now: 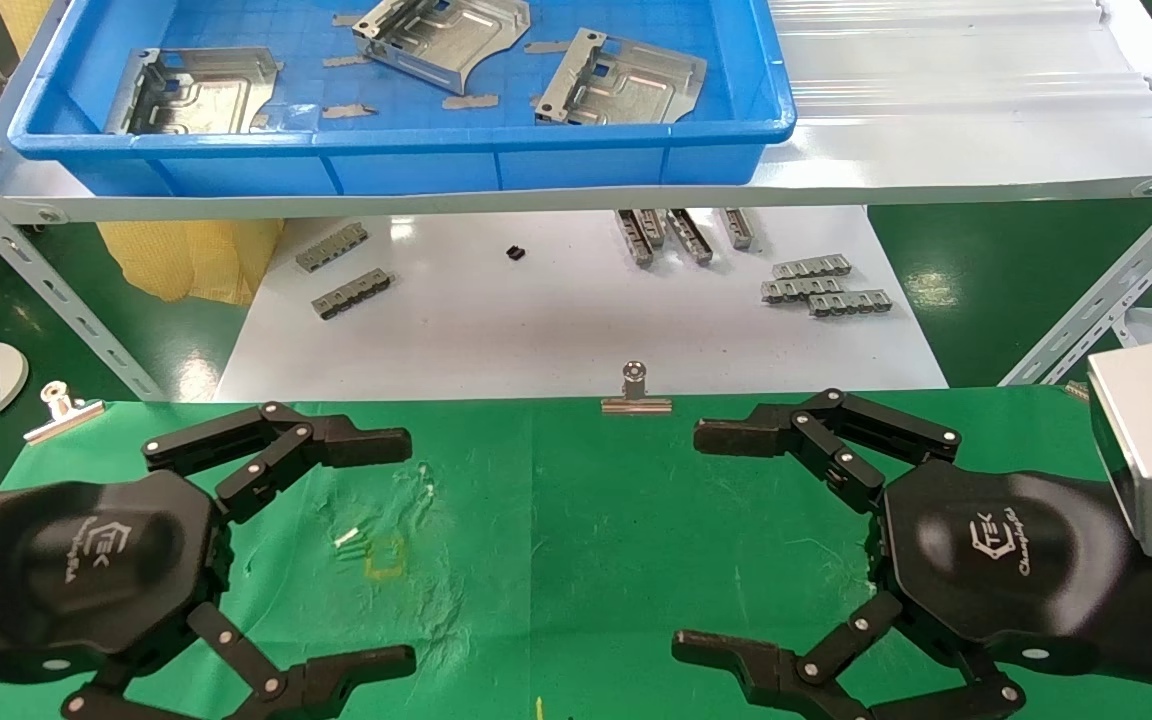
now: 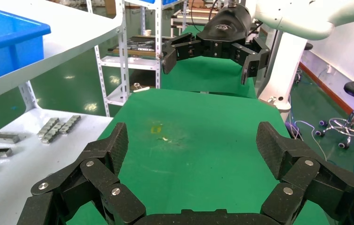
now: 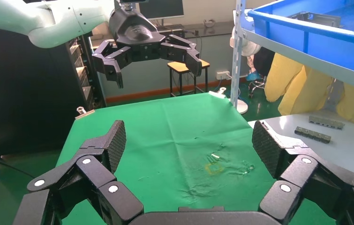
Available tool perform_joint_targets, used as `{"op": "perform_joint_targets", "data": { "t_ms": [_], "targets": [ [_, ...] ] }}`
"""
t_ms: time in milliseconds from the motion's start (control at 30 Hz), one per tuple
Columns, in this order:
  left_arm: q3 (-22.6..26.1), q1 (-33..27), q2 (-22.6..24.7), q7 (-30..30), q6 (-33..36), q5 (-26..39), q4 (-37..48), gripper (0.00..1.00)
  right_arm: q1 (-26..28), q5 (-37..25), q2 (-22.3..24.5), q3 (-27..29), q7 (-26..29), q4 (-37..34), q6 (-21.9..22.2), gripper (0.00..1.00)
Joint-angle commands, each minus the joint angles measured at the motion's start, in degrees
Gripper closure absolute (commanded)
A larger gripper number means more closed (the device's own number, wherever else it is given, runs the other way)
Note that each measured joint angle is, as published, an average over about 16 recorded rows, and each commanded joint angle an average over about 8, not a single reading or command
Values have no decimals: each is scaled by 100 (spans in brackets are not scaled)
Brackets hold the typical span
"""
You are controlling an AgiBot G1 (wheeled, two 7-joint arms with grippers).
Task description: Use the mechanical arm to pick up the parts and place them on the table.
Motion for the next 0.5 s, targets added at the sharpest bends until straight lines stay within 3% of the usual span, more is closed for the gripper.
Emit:
{"op": "perform_joint_targets", "data": {
  "t_ms": [33, 500],
  "targets": [
    [0, 0, 0, 0, 0, 0, 0, 0, 0, 0, 0, 0, 0, 0, 0, 0],
    [0, 0, 0, 0, 0, 0, 0, 0, 0, 0, 0, 0, 0, 0, 0, 0]
  ]
}}
